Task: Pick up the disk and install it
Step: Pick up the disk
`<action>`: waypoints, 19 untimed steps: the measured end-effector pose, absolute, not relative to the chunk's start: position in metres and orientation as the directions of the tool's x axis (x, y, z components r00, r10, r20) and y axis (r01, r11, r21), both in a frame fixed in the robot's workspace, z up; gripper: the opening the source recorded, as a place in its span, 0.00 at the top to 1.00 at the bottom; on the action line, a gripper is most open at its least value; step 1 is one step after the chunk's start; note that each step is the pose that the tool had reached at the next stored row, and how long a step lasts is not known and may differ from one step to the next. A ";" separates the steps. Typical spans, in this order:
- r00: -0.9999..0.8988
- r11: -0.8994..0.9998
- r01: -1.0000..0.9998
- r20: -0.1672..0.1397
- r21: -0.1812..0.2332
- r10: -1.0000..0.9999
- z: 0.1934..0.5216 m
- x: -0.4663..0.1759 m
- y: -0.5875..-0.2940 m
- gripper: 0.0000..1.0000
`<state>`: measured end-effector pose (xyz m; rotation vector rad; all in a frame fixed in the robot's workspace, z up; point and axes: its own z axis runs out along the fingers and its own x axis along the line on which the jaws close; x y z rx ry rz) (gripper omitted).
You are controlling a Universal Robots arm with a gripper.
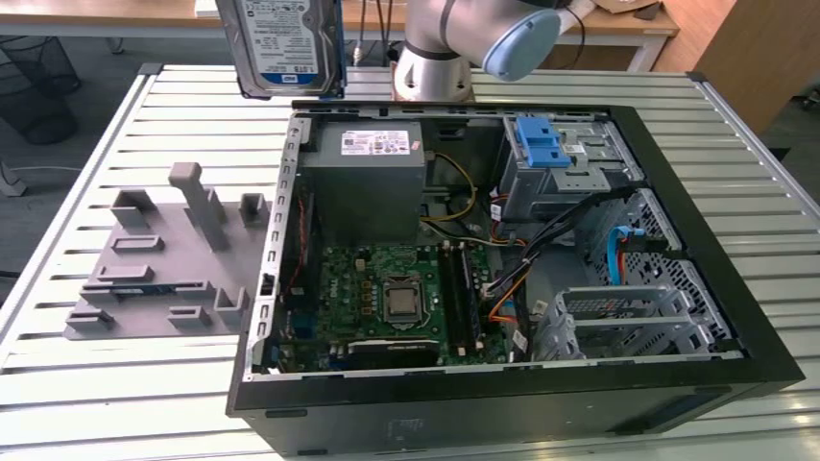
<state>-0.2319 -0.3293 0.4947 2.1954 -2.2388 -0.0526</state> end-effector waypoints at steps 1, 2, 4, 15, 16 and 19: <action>-0.020 0.019 -0.999 -0.020 0.028 -1.000 0.495 -0.231 -0.329 0.63; -0.020 0.019 -0.999 -0.020 0.028 -1.000 0.495 -0.230 -0.329 0.63; -0.020 0.019 -0.999 -0.020 0.028 -1.000 0.495 -0.227 -0.329 0.63; -0.020 0.019 -0.999 -0.020 0.028 -1.000 0.495 -0.219 -0.329 0.63; -0.020 0.019 -0.999 -0.020 0.028 -1.000 0.495 -0.219 -0.329 0.63; -0.020 0.019 -0.999 -0.020 0.028 -1.000 0.495 -0.219 -0.329 0.63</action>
